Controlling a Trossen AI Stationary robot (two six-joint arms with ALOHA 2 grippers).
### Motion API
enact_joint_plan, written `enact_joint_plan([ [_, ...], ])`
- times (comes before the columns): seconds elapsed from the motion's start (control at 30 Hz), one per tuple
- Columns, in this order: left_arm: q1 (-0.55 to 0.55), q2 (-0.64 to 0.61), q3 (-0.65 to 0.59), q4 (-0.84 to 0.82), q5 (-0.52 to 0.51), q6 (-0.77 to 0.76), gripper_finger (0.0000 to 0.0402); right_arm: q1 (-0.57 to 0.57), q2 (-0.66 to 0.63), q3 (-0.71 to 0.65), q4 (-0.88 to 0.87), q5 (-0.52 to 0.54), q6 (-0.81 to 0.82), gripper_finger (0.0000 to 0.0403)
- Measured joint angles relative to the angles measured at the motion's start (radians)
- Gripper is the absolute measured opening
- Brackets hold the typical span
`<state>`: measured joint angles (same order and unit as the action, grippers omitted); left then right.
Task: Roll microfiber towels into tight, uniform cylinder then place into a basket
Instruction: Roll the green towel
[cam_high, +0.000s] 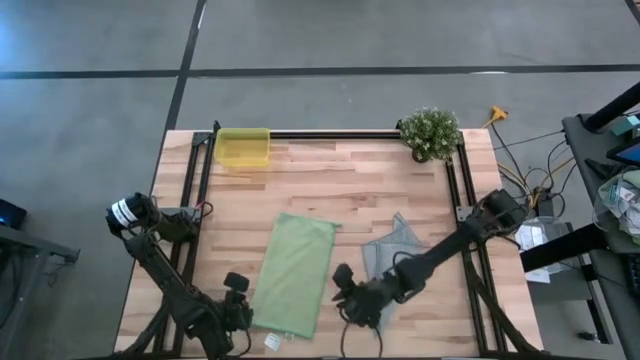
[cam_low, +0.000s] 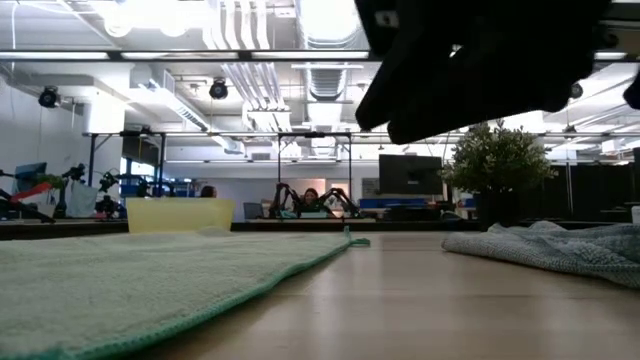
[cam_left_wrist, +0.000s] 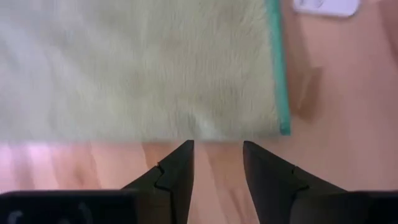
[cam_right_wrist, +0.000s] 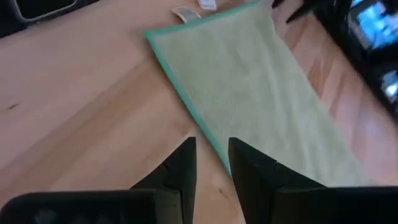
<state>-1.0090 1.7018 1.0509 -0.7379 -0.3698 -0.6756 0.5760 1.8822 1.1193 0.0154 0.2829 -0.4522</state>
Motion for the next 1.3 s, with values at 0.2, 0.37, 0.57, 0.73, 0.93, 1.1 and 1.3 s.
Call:
enact_joint_plan([
  [0.2, -0.014, -0.001, -0.009, 0.061, -0.022, 0.154, 0.0122, 0.015, 0.022, 0.021, 0.002, 0.055, -0.045, 0.0102],
  [0.37, -0.014, 0.023, -0.008, 0.08, -0.009, 0.218, 0.0122, 0.015, 0.022, 0.021, -0.006, 0.056, -0.016, 0.0138],
  [0.57, -0.014, 0.084, -0.004, 0.069, 0.019, 0.246, 0.0122, 0.015, 0.021, 0.02, -0.01, 0.053, 0.063, 0.0183],
  [0.73, -0.016, 0.106, 0.008, 0.063, 0.013, 0.246, 0.0122, 0.015, 0.02, 0.012, -0.011, 0.05, 0.126, 0.0204],
  [0.93, -0.016, 0.112, 0.005, 0.132, -0.06, 0.247, 0.0122, 0.015, 0.02, 0.004, -0.01, 0.05, 0.174, 0.0207],
  [1.1, -0.016, 0.113, 0.003, 0.172, -0.073, 0.245, 0.0122, 0.015, 0.042, 0.002, 0.001, 0.045, 0.183, 0.0207],
  [1.3, -0.018, 0.113, 0.003, 0.183, -0.074, 0.212, 0.0122, 0.015, 0.099, 0.002, 0.012, 0.02, 0.191, 0.0208],
])
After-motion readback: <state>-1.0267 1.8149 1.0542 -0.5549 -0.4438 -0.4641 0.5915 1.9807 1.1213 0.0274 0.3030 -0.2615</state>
